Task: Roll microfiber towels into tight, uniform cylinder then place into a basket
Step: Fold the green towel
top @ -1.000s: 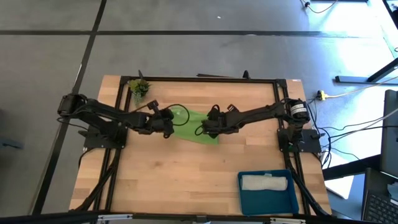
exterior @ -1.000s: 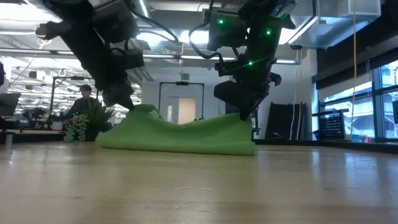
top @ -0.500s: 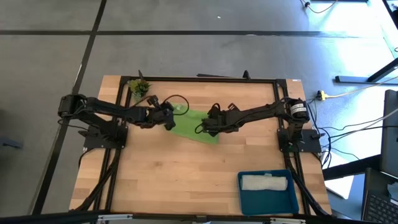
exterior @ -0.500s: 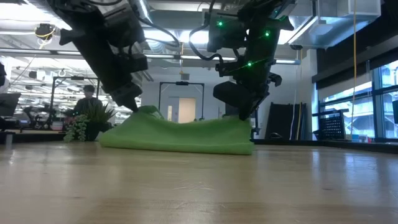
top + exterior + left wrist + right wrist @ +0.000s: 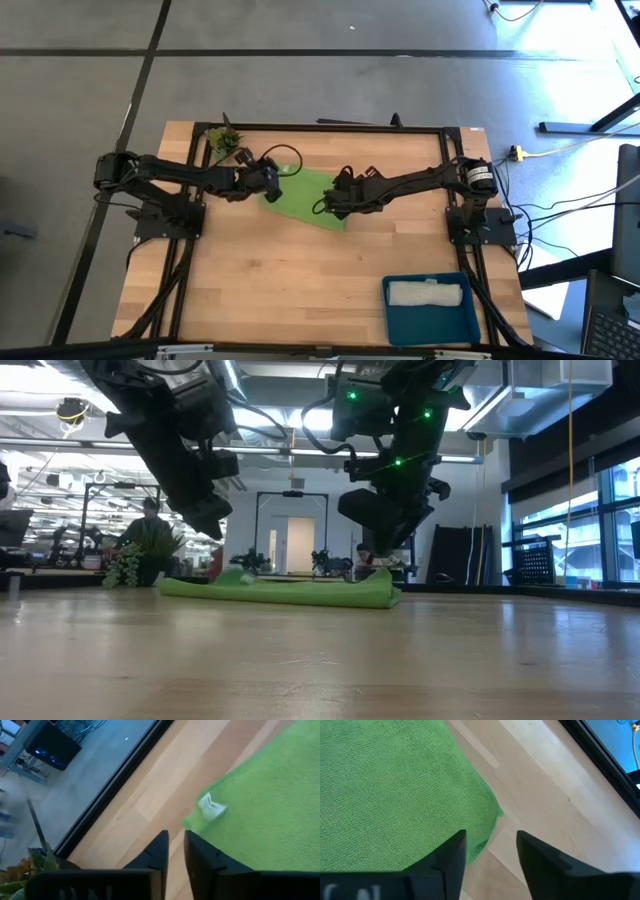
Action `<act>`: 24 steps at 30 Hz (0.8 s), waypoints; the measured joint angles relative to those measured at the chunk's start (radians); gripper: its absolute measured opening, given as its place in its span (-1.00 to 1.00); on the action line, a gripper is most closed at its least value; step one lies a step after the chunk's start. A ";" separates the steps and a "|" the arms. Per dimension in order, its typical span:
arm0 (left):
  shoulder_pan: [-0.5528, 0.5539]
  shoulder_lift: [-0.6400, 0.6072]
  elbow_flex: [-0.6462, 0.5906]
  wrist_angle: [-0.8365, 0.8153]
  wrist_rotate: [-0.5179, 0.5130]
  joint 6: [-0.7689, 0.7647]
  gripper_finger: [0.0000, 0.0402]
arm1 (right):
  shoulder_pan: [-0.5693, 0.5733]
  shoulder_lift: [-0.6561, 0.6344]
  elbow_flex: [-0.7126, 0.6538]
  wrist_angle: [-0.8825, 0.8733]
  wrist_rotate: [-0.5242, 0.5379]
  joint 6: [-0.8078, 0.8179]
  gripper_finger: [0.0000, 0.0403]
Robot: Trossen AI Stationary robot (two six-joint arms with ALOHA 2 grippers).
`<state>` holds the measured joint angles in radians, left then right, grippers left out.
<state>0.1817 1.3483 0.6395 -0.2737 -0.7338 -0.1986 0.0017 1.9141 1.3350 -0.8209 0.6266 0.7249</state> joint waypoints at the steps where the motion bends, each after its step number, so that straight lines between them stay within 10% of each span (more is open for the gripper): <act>1: 0.004 0.000 0.000 0.000 0.000 0.000 -0.71 | 0.000 0.000 0.000 0.003 0.000 0.001 -0.12; 8: 0.004 0.000 0.000 -0.002 0.013 -0.008 -0.56 | 0.000 0.000 0.000 0.024 -0.022 -0.003 -0.02; 16: -0.071 -0.001 -0.026 0.007 0.457 0.040 -0.57 | 0.000 0.012 0.000 0.173 -0.155 -0.184 -0.04; 24: -0.139 -0.001 -0.117 0.005 0.469 -0.012 -0.56 | -0.017 0.091 0.000 0.223 -0.237 -0.210 -0.05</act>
<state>0.0428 1.3476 0.5221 -0.2688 -0.2652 -0.2105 -0.0150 2.0051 1.3350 -0.5977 0.3900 0.5149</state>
